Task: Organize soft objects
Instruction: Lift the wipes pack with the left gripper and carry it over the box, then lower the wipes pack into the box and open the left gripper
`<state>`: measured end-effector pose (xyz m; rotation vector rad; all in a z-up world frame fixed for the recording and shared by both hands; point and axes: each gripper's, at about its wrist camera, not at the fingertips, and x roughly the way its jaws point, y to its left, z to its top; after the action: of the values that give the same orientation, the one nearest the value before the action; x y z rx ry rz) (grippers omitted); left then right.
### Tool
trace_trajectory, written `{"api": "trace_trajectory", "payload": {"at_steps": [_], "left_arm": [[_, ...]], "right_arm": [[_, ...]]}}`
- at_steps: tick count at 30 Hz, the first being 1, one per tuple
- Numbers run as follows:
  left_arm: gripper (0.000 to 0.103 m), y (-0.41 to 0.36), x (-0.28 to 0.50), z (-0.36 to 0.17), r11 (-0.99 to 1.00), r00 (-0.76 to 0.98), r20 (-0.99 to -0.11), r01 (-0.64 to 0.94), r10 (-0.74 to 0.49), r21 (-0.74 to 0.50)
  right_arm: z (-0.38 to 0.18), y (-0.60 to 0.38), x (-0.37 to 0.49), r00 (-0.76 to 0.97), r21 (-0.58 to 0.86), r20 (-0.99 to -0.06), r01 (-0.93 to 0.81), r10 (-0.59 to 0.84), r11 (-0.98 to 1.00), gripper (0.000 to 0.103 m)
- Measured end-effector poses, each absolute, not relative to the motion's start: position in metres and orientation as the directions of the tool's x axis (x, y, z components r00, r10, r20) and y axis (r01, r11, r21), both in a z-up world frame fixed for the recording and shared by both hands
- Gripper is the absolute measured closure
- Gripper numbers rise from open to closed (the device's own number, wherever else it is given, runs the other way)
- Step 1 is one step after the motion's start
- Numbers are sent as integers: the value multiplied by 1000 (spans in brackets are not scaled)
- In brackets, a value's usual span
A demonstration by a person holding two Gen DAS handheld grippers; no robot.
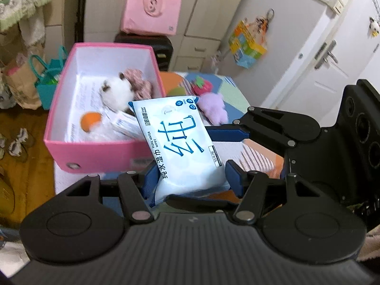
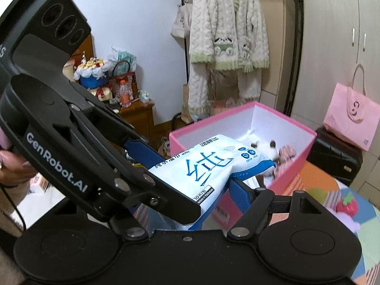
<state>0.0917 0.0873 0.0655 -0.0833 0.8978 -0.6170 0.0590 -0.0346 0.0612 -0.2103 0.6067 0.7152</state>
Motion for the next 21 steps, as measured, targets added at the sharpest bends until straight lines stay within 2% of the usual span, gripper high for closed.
{"api": "trace_trajectory", "payload": {"at_steps": [4,12,21], "left_arm": [[45,99,114,66,842,513,-686,451,-517,-298],[44,121,176,54,865,580,-644,371,-500,-337],[45,132,230,22,863,553,-662,318,-505,-393]], "right_arm": [[60,-22,83,608,-2,-564,-678,559,735,23],[53,-9,156,591,24,-550,-695,590,719,23],[28,-2,212,540,51,-613,-702,577,711,23]]}}
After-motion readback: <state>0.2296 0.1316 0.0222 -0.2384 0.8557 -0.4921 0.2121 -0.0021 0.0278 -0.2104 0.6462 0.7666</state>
